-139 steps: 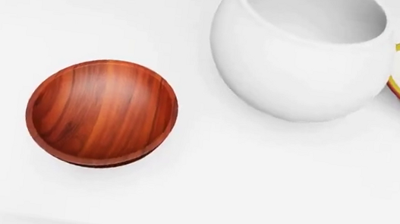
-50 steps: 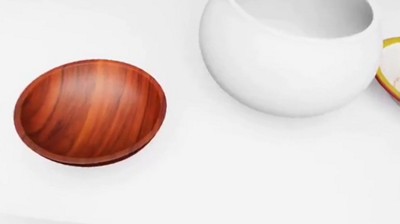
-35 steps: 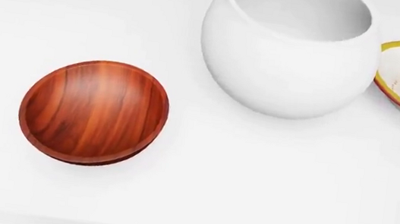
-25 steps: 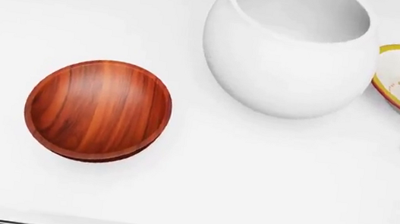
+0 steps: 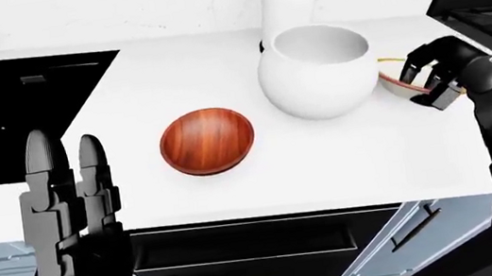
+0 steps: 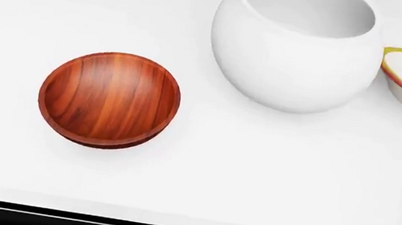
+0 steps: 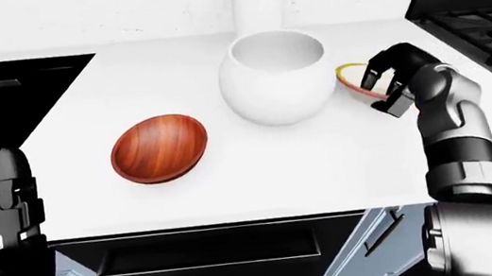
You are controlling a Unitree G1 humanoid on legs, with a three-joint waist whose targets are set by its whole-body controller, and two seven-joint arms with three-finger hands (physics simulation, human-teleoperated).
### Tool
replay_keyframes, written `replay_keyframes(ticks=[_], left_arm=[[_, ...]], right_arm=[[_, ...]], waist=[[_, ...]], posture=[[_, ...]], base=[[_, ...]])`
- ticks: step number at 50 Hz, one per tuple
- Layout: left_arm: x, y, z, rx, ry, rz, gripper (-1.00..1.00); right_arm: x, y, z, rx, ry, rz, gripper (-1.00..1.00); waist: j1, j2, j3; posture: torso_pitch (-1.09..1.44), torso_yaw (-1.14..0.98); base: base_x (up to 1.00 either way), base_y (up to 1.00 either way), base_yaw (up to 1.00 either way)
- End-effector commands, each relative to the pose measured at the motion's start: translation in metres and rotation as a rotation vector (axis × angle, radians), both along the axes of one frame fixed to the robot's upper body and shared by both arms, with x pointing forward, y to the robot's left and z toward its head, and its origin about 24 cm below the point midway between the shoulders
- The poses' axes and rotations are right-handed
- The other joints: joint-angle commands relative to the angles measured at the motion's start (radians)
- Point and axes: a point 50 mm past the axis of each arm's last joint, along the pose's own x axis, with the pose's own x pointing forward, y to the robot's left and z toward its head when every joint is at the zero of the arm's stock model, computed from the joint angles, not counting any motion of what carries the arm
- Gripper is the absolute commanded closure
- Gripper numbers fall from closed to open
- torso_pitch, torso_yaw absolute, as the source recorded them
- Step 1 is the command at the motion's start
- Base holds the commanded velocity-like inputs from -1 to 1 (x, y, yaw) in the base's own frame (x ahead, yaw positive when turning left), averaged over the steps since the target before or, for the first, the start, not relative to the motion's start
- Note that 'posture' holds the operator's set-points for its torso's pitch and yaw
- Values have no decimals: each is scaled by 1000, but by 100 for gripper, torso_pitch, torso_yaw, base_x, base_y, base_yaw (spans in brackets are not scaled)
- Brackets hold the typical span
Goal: Stack the bowls from largest to smallest.
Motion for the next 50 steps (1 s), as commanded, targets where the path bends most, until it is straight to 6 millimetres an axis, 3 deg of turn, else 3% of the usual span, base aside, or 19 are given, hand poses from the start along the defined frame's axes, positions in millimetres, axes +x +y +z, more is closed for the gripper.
replay_keyframes(ticks=[1,4,12,22,29,36,50], left_arm=[[-6,-1,9,5,-62,-2,-100],[-6,-1,9,5,-62,-2,-100],[-6,-1,9,6,-63,-2,-100],[-6,-1,8,5,-64,-2,-100],[-6,-1,8,4,-64,-3,-100],[-6,-1,8,4,-64,-4,-100],[-6,-1,9,5,-61,-5,-100]], right_arm=[[-2,-6,-3,25,56,-30,100],[-3,-11,3,24,19,-77,100],[-14,-27,56,71,-230,-188,100],[-25,-20,115,48,-398,-168,100],[-31,0,166,21,-485,-108,100],[-28,21,183,23,-510,-29,100],[-37,88,230,-20,-569,169,100]], waist=[[-3,4,-6],[-3,5,-6],[2,7,-7],[-4,27,-1],[-7,35,1],[-7,35,6],[-4,44,20]], posture=[[0,0],[0,0],[0,0],[0,0],[0,0],[0,0],[0,0]], base=[[0,0,0],[0,0,0],[0,0,0],[0,0,0],[0,0,0],[0,0,0],[0,0,0]])
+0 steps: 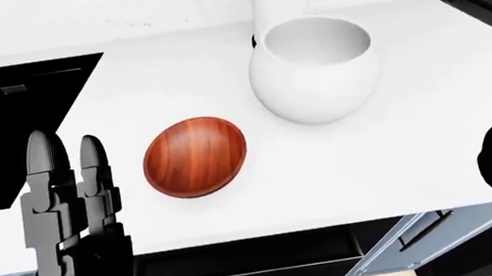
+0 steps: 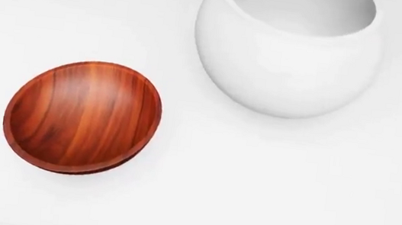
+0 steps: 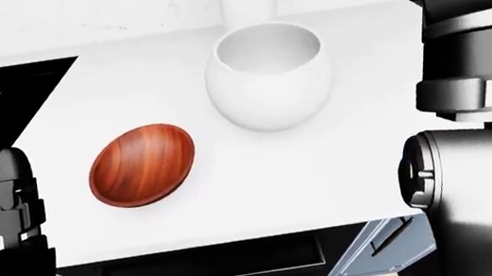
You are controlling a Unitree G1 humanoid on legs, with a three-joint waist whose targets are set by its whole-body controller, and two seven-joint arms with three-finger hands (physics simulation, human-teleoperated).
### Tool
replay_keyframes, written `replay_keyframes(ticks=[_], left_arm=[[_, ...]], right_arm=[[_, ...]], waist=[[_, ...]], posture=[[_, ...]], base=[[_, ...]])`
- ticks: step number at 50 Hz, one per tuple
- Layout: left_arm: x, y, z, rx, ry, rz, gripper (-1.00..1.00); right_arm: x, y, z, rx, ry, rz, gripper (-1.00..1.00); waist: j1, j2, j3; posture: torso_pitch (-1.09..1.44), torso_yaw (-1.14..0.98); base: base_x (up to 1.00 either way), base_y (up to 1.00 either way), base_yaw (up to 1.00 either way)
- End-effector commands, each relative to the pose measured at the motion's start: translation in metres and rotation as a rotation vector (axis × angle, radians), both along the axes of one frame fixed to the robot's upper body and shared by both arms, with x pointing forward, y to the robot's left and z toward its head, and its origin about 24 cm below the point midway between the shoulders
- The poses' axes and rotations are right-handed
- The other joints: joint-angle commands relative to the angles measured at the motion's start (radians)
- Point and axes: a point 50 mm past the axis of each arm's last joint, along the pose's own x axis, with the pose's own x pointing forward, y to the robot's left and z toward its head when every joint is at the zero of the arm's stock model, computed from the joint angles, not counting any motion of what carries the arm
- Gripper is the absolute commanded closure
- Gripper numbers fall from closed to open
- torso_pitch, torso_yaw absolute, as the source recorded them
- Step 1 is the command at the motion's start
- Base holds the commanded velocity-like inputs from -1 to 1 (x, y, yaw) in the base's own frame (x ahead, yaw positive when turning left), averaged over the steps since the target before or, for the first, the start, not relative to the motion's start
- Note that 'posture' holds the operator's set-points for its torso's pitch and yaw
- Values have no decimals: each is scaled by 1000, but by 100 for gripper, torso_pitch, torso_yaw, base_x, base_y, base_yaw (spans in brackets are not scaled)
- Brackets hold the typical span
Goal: Stack the bowls from largest to smallest.
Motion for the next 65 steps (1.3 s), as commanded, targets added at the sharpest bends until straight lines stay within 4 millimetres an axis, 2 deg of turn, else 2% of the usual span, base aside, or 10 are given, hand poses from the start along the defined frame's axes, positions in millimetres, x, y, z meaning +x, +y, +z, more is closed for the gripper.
replay_keyframes(ticks=[1,7,15,28,36,45,65], left_arm=[[-6,-1,9,6,-64,-1,-100],[-6,-1,9,6,-63,-3,-100],[-6,-1,8,6,-62,-4,-100],[-6,-2,8,7,-63,-4,-100],[-6,-2,8,8,-63,-6,-100],[-6,-2,8,8,-61,-5,-100],[-5,-2,7,9,-60,-5,-100]], right_arm=[[-18,8,28,-32,-118,13,100],[-25,24,32,-34,-127,79,100],[-41,56,34,-56,-128,200,100],[-68,88,27,-117,-147,306,100],[-74,91,16,-125,-145,321,100],[-82,108,9,-155,-139,369,100],[-89,117,-1,-262,-108,430,100]], waist=[[0,-5,-24],[1,-6,-20],[-2,-2,-18],[-6,5,-18],[-9,8,-20],[-12,14,-21],[-14,15,-25]], posture=[[0,0],[0,0],[0,0],[0,0],[0,0],[0,0],[0,0]], base=[[0,0,0],[0,0,0],[0,0,0],[0,0,0],[0,0,0],[0,0,0],[0,0,0]])
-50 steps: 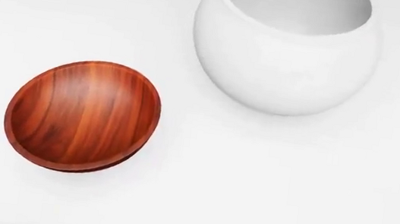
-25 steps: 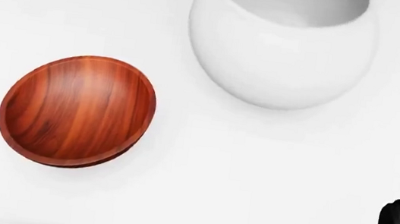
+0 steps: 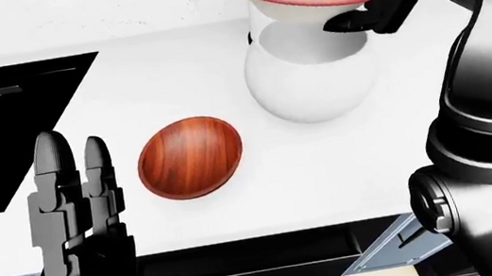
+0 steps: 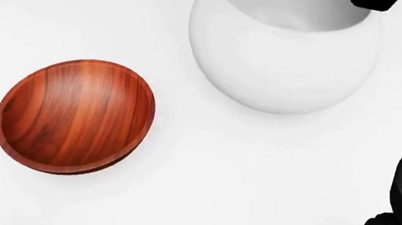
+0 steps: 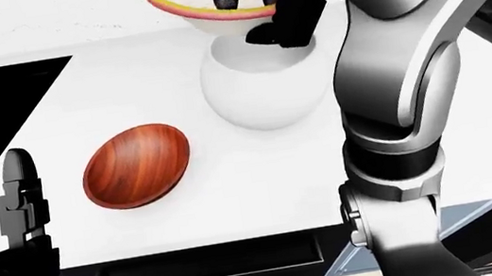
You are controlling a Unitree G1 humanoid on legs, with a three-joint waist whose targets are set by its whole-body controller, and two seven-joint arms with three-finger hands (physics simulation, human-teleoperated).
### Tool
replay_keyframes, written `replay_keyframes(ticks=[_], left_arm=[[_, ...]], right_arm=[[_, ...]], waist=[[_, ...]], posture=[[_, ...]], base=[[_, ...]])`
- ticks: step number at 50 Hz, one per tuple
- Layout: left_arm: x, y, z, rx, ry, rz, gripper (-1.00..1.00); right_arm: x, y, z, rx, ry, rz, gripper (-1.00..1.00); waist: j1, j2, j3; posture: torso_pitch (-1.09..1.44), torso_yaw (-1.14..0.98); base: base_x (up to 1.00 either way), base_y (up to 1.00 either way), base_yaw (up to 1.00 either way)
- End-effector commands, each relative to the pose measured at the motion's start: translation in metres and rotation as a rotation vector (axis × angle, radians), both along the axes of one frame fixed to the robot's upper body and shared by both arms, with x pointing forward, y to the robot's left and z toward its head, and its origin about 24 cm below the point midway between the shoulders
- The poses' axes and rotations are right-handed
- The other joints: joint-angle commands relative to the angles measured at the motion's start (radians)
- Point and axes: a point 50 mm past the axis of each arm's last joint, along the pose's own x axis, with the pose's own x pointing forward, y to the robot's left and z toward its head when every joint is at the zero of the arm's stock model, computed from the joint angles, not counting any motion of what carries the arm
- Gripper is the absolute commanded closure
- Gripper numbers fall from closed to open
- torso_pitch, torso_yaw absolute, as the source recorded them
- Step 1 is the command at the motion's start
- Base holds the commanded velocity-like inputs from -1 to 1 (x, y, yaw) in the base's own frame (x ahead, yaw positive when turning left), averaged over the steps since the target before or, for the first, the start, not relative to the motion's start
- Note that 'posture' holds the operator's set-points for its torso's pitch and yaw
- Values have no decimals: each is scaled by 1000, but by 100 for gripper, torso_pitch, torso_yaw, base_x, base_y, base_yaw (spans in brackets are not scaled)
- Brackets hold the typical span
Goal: Stack the bowls from largest to smallest.
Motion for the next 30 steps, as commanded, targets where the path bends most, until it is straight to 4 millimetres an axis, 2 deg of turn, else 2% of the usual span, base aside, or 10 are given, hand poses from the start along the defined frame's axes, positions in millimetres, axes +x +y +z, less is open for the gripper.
replay_keyframes(ticks=[1,16,30], left_arm=[[-6,-1,10,5,-66,-2,-100],[-6,-1,11,4,-68,-3,-100],[-6,-1,10,7,-66,-4,-100]], right_arm=[[-14,-4,17,13,-110,-17,100],[-12,-8,21,-58,-140,-67,100],[-6,-10,3,-77,-107,-71,100]], waist=[[0,-1,-24],[-1,-2,-22],[0,-3,-21]], posture=[[0,0],[0,0],[0,0]], base=[[0,0,0],[0,0,0],[0,0,0]])
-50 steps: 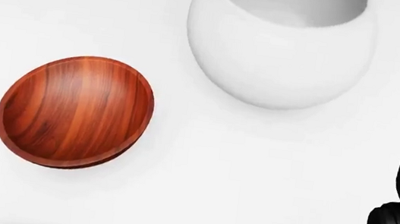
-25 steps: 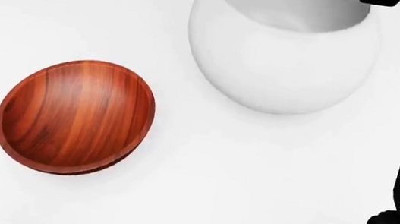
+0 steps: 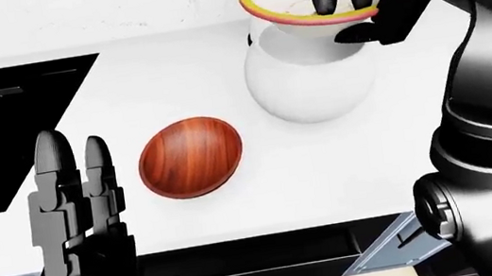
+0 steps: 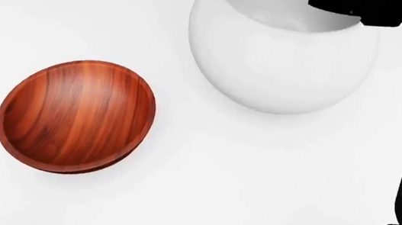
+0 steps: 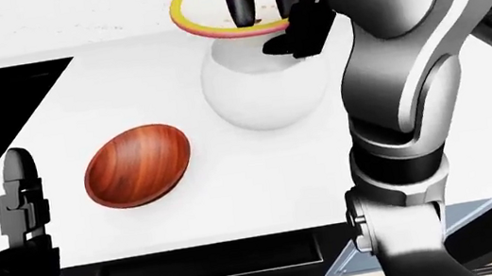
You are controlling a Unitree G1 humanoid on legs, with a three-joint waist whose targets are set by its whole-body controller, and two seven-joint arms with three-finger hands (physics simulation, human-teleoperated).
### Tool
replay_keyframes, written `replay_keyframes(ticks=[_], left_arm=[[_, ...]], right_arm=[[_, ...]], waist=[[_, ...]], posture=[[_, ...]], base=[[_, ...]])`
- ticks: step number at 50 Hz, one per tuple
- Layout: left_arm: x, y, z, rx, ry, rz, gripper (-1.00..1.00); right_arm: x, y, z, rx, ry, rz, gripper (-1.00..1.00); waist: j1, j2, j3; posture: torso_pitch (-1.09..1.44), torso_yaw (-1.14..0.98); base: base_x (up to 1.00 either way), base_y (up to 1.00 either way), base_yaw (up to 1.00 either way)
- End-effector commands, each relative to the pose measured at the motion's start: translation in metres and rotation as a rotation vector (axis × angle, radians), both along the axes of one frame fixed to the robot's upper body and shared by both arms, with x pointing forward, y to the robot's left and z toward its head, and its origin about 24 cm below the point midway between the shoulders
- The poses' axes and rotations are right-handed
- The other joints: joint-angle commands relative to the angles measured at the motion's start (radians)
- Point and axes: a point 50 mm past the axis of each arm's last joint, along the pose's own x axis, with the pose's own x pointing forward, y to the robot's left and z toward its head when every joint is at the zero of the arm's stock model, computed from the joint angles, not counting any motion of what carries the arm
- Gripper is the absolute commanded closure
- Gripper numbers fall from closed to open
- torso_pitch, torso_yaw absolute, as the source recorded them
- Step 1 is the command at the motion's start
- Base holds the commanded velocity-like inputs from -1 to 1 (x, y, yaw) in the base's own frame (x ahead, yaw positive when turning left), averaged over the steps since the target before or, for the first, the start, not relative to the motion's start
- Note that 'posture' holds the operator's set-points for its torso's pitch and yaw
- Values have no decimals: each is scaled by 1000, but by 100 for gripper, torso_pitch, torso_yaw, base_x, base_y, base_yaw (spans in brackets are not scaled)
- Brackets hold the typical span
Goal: Stack the bowls from largest to smallest.
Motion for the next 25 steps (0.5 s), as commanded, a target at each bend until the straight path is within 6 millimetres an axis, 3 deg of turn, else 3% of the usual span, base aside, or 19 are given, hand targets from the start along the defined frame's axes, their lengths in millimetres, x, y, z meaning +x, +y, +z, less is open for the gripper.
replay_keyframes(ticks=[1,25], left_arm=[[-6,-1,9,6,-65,-2,-100],[-6,-1,10,5,-65,-2,-100]], right_arm=[[-9,-3,13,19,-93,-13,100],[-10,-6,8,-2,-87,-30,100]], waist=[[0,-1,-21],[-1,-1,-25]], posture=[[0,0],[0,0]], base=[[0,0,0],[0,0,0]])
